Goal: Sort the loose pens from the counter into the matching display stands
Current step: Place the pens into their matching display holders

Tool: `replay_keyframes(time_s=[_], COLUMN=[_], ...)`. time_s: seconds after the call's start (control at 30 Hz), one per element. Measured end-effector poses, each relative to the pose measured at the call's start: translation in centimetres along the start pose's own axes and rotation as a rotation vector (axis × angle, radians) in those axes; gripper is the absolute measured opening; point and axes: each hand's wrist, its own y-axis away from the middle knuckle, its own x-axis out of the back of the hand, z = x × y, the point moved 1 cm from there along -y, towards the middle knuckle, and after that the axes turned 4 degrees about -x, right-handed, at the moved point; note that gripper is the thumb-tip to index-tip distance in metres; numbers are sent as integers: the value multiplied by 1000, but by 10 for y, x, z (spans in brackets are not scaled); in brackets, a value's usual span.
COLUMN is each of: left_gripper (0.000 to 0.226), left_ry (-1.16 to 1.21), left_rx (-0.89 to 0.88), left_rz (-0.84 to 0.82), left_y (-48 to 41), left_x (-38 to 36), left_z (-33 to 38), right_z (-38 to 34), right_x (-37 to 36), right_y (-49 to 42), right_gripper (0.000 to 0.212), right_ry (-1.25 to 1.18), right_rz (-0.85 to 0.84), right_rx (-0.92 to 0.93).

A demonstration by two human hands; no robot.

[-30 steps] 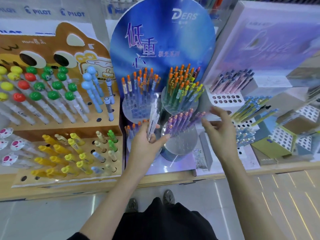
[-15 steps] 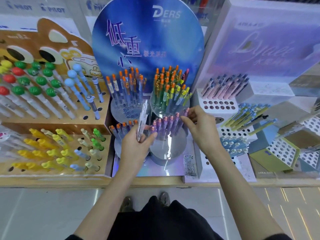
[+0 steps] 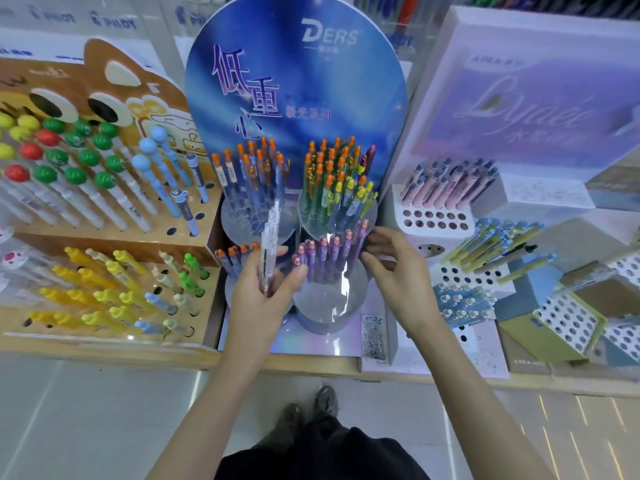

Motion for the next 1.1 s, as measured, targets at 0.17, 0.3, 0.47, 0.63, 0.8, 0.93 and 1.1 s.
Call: replay_keyframes(time_s=[0.17, 0.3, 0.47, 0.63, 0.8, 0.93, 1.1], left_gripper=[13, 12, 11, 15, 9, 11, 12], left_ry=[44, 18, 18, 3, -6, 5, 34], left_rx=[-34, -63, -49, -46, -12, 5, 12], left_rz=[-108, -126, -130, -122, -125, -130, -135], left_y=[4, 2, 4, 4, 2, 1, -2], left_x=[1, 6, 11, 9, 6, 5, 4], left_z=[10, 12, 11, 11, 12, 12, 12], right_z=[-9, -22, -20, -11, -9, -11, -5], right_x=[4, -3, -4, -7, -5, -4, -2], right_y=[-2, -12, -7, 11, 3, -3, 4], right_gripper=[40, 39, 18, 21, 15, 15, 13], right_ry=[-127, -48, 3, 29, 11, -2, -12], right_rz=[18, -20, 36, 81, 142, 88, 53], right_rx=[-14, 11, 94, 161, 67, 33, 72])
